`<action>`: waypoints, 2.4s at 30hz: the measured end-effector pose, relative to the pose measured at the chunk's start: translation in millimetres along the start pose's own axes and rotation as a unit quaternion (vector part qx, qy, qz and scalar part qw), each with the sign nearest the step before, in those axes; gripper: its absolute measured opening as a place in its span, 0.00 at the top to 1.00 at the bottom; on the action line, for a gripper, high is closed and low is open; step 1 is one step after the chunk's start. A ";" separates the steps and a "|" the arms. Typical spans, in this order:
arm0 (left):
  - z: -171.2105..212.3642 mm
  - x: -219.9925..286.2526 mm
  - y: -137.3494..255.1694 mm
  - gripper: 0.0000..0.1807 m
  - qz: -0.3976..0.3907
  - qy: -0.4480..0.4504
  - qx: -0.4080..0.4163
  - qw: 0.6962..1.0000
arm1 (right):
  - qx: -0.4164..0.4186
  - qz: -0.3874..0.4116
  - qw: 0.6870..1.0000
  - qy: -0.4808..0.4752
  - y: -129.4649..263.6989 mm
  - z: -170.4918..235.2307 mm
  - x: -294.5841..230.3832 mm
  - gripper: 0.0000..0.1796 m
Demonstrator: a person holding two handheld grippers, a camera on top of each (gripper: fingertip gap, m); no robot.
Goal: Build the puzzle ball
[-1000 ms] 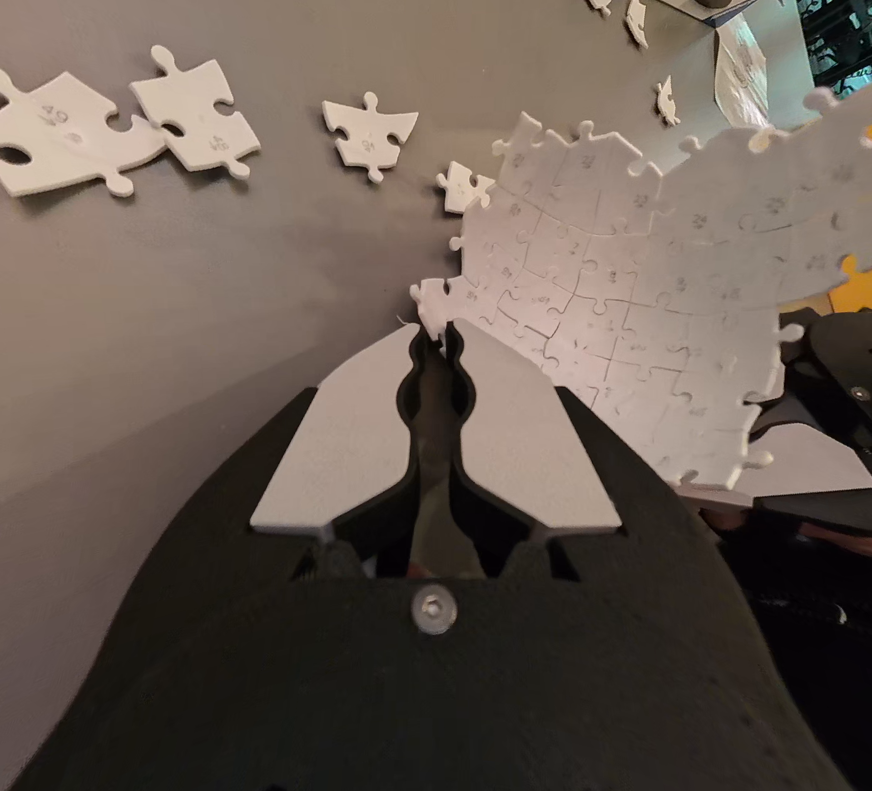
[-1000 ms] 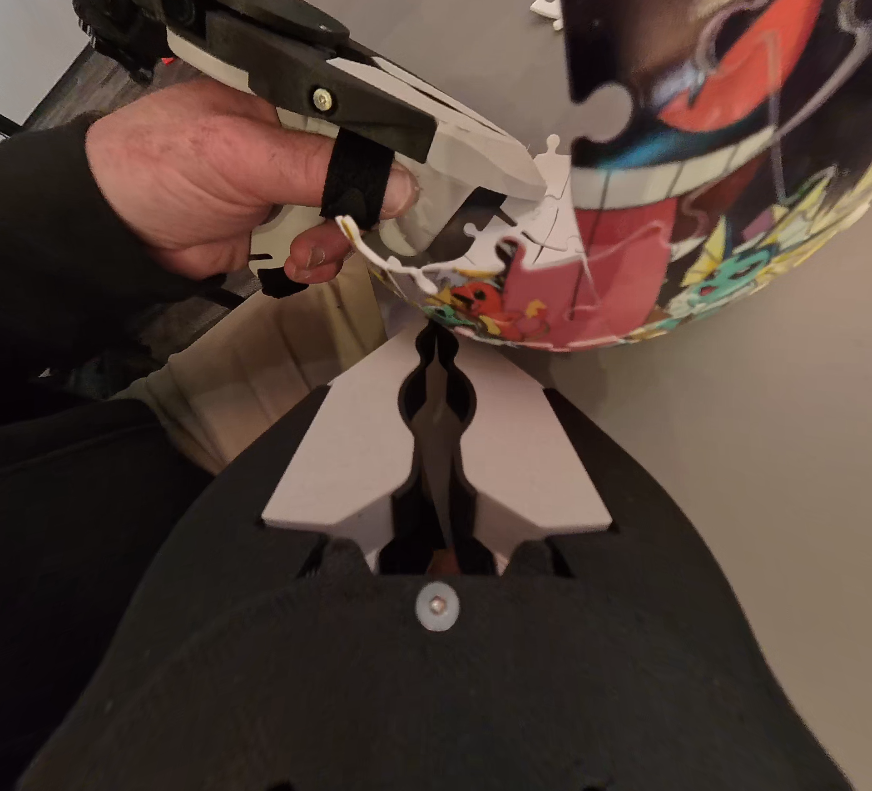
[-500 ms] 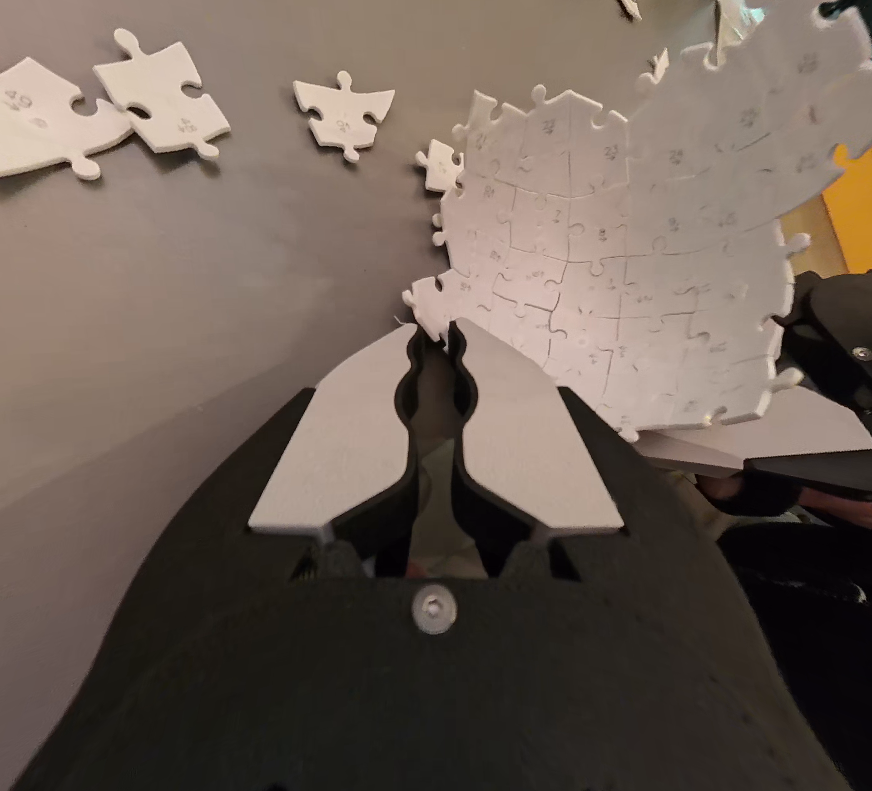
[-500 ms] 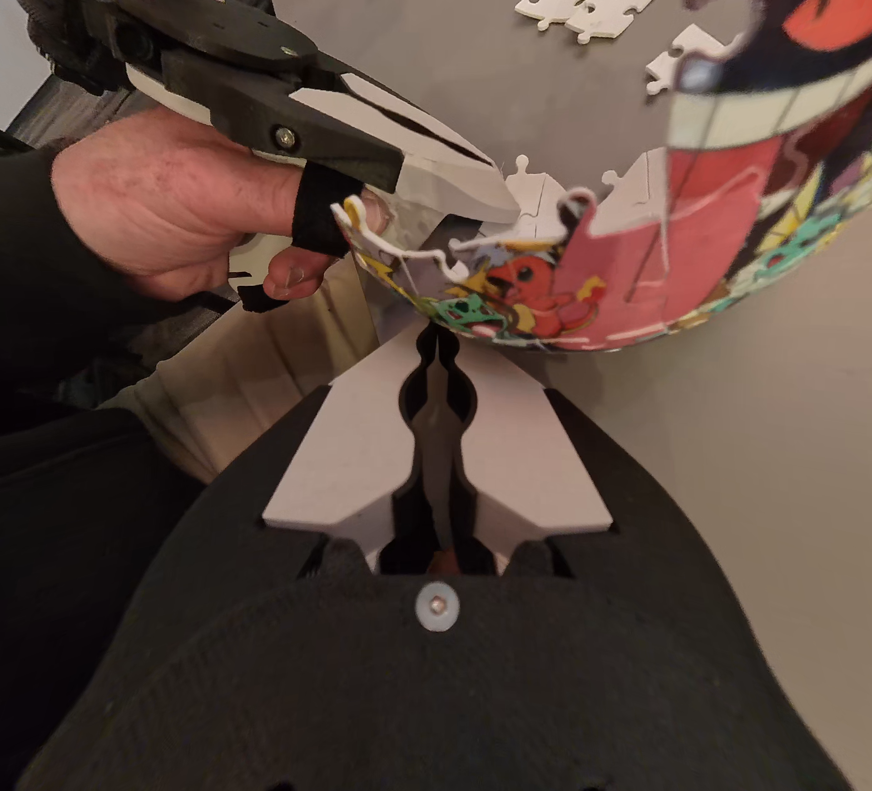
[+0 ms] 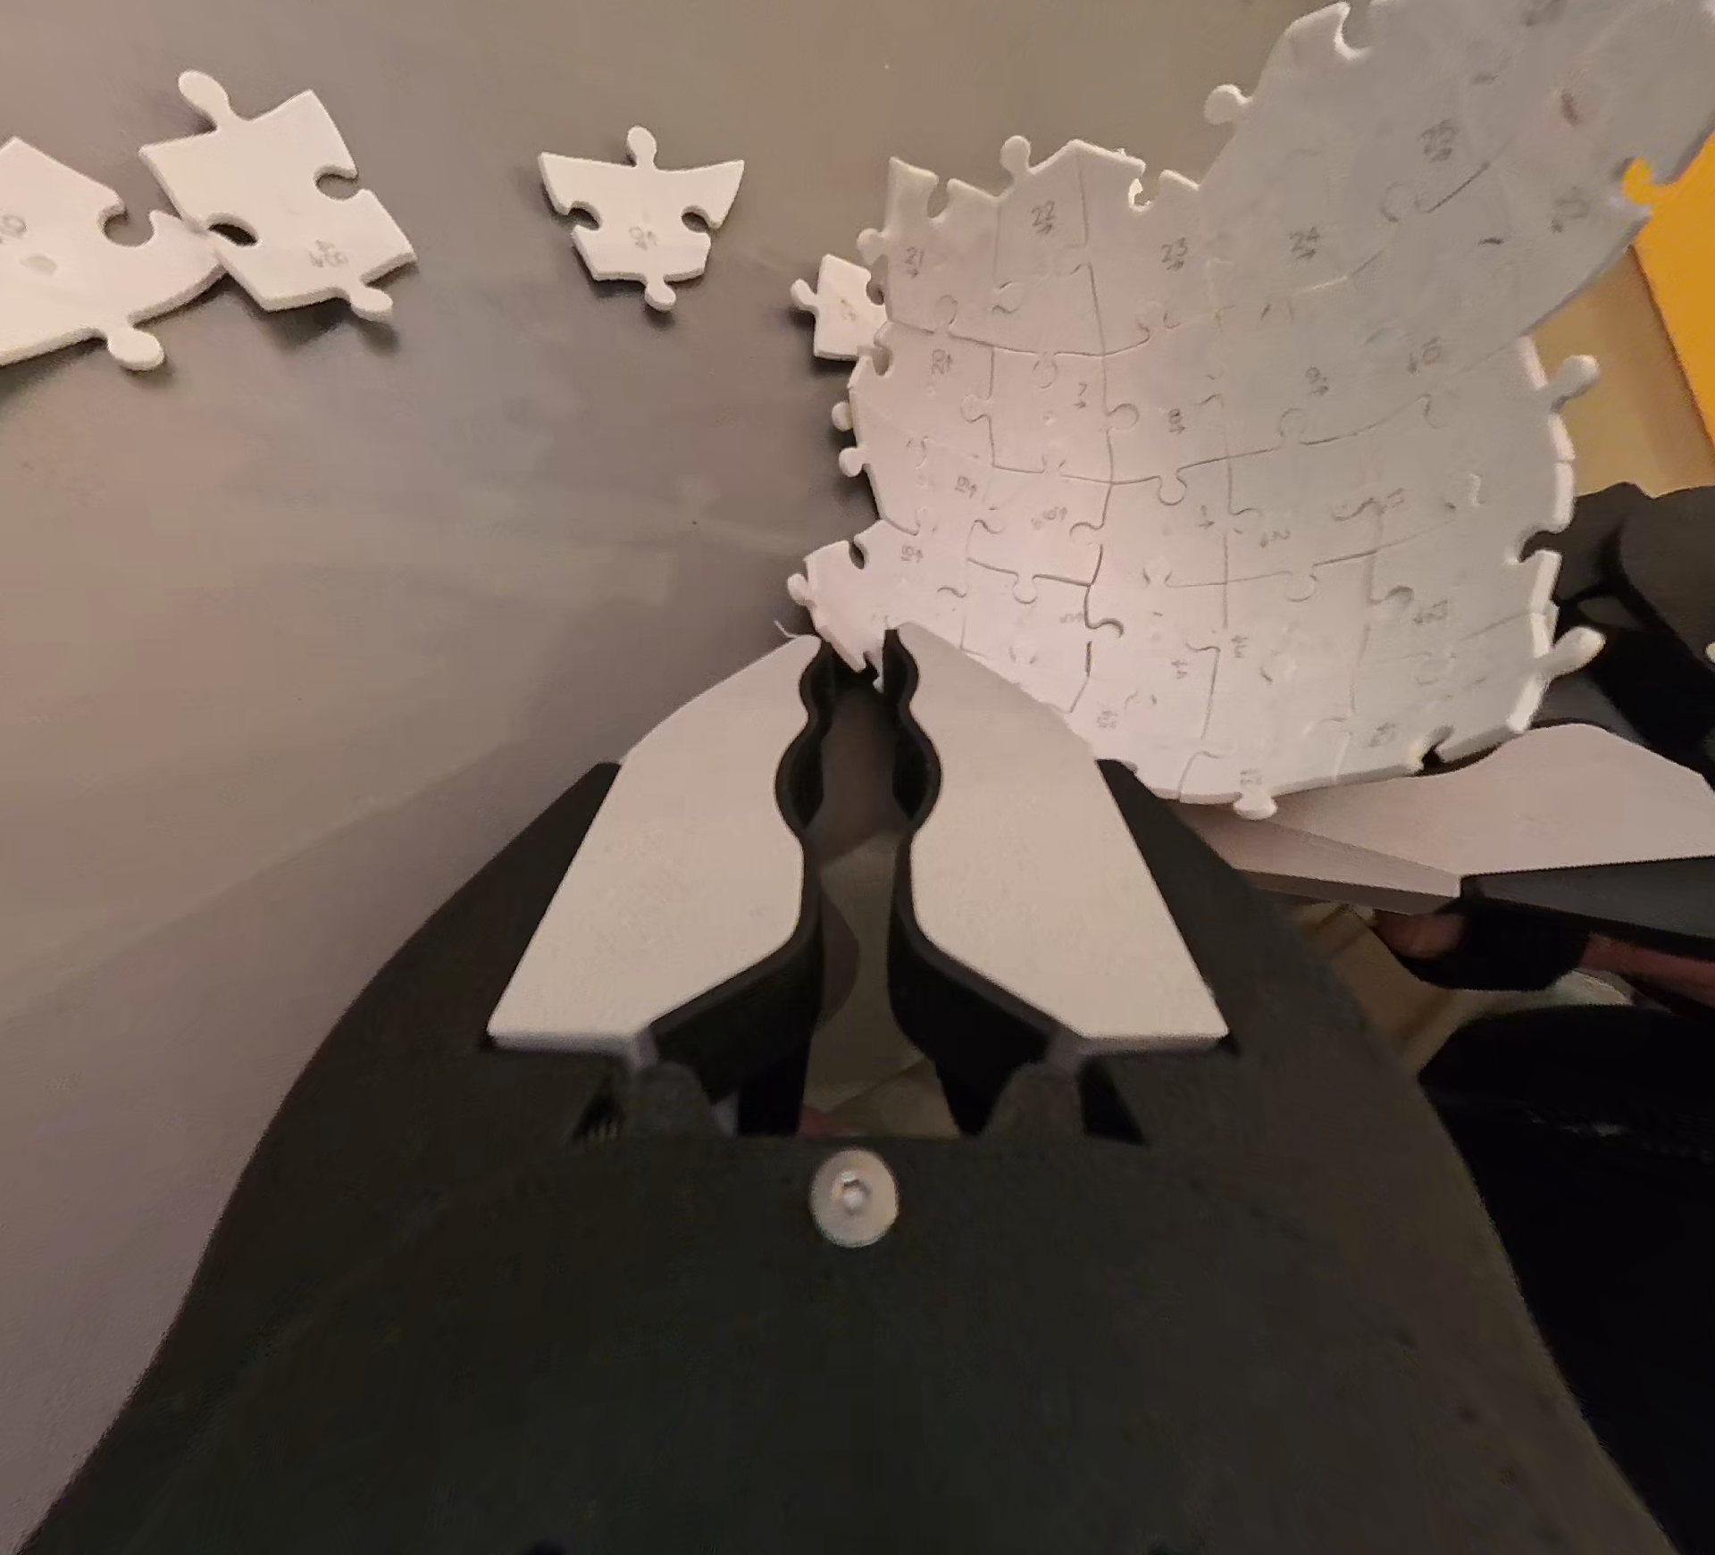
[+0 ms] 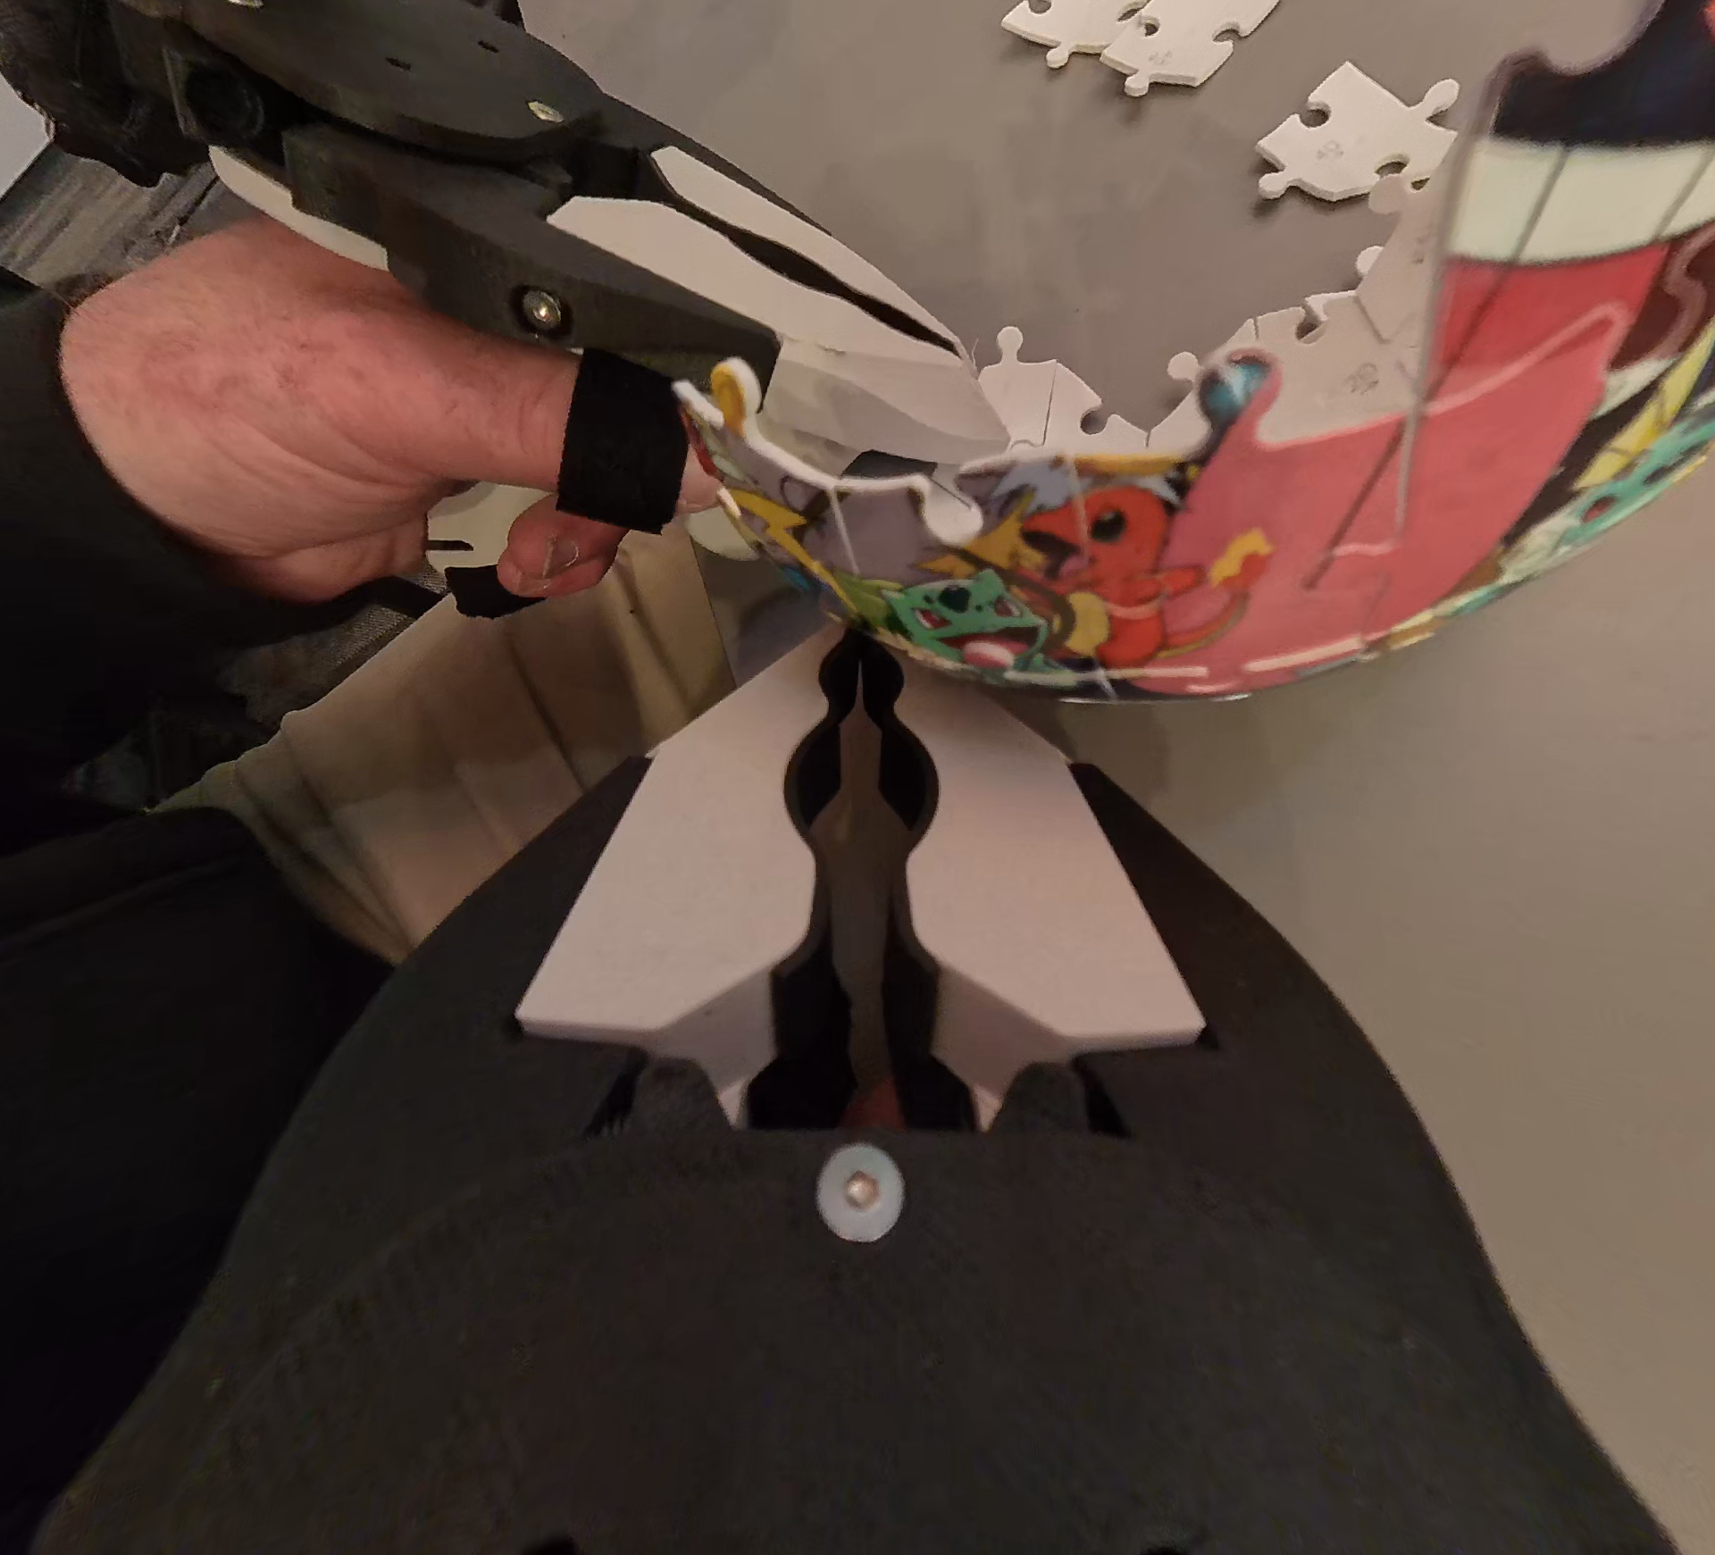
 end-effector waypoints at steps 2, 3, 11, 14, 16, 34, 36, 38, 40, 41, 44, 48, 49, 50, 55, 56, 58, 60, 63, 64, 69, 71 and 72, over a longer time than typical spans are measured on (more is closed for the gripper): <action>0.4 0.3 0.1 0.95 -0.003 -0.007 0.001 1.000 | 0.002 0.000 1.000 -0.001 0.4 -0.6 0.4 1.00; 0.6 0.4 0.1 0.95 -0.002 -0.005 0.004 1.000 | 0.003 0.000 1.000 -0.002 0.5 -0.6 0.5 1.00; 1.6 0.8 0.0 0.95 -0.011 -0.028 0.005 1.000 | 0.006 0.000 1.000 -0.003 1.4 -1.0 1.0 1.00; 1.0 0.8 0.0 0.95 -0.010 -0.019 0.002 1.000 | 0.005 -0.001 1.000 -0.003 1.5 -0.9 1.0 1.00; 0.8 0.5 0.4 0.95 -0.003 -0.002 0.003 1.000 | 0.006 -0.002 1.000 -0.004 1.8 -1.0 1.1 1.00; -5.3 2.2 2.4 0.84 0.038 0.058 0.021 0.997 | 0.009 -0.003 1.000 -0.008 2.6 -1.9 1.6 1.00; -7.9 3.0 1.1 0.83 0.052 0.074 0.026 0.996 | 0.009 -0.003 1.000 -0.008 2.5 -1.9 1.6 1.00; -10.7 2.9 -0.4 0.84 0.059 0.084 0.030 0.994 | 0.009 -0.004 1.000 -0.009 2.6 -2.2 1.7 1.00; -13.1 3.8 -1.1 0.85 0.066 0.092 0.032 0.993 | 0.010 -0.005 1.000 -0.010 2.9 -2.3 1.9 1.00; -14.4 4.0 -1.4 0.85 0.068 0.094 0.034 0.993 | 0.010 -0.005 1.000 -0.010 2.9 -2.4 1.9 1.00; -18.2 4.7 -3.0 0.90 0.074 0.098 0.035 0.992 | 0.010 -0.007 1.000 -0.009 2.9 -2.4 1.3 1.00; -20.5 4.0 -5.5 0.94 0.075 0.102 0.028 0.992 | 0.012 -0.009 1.000 -0.009 3.4 -2.5 1.0 1.00; -21.4 3.5 -5.7 0.94 0.076 0.104 0.029 0.991 | 0.012 -0.010 1.000 -0.009 3.6 -2.5 0.9 1.00; -22.0 2.9 -6.0 0.94 0.076 0.105 0.027 0.991 | 0.011 -0.010 1.000 -0.008 3.6 -2.3 0.6 1.00; -25.0 -0.2 -8.4 0.96 0.070 0.097 0.014 0.993 | 0.010 -0.011 1.000 -0.006 3.6 -1.7 -0.1 1.00; -26.3 -0.6 -8.9 0.97 0.070 0.095 0.015 0.993 | 0.009 -0.011 1.000 -0.006 3.5 -1.3 -0.2 1.00; -27.6 -1.8 -10.0 0.97 0.068 0.093 0.011 0.993 | 0.008 -0.012 1.000 -0.006 3.7 -0.9 -0.3 1.00; -29.4 -2.6 -10.9 0.97 0.065 0.089 0.009 0.994 | 0.005 -0.011 1.000 -0.007 3.9 -0.1 0.1 1.00; -32.1 -3.4 -12.2 0.98 0.055 0.075 0.002 0.996 | 0.003 -0.011 1.000 -0.009 4.4 0.3 0.7 1.00; -32.7 -3.4 -12.8 0.98 0.054 0.070 -0.001 0.996 | 0.002 -0.011 1.000 -0.009 4.5 0.7 0.7 1.00; -35.6 -5.1 -14.9 0.99 0.053 0.057 -0.010 0.997 | -0.007 -0.012 1.000 -0.010 5.9 4.3 1.0 1.00; -36.3 -5.4 -15.6 0.99 0.054 0.055 -0.013 0.997 | -0.013 -0.014 1.000 -0.013 7.2 6.5 1.9 1.00; -37.0 -5.4 -15.7 0.99 0.053 0.051 -0.015 0.997 | -0.013 -0.014 1.000 -0.014 8.2 6.9 2.4 1.00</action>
Point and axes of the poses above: each gripper's, where its closed fingertips meet, y back along the fingers, z out of its underside, x = y × z across the jaws, the point moved 3 cm from there along y, back along the fingers, and after that the axes turned 13 degrees about -y, right-handed, at the moved point
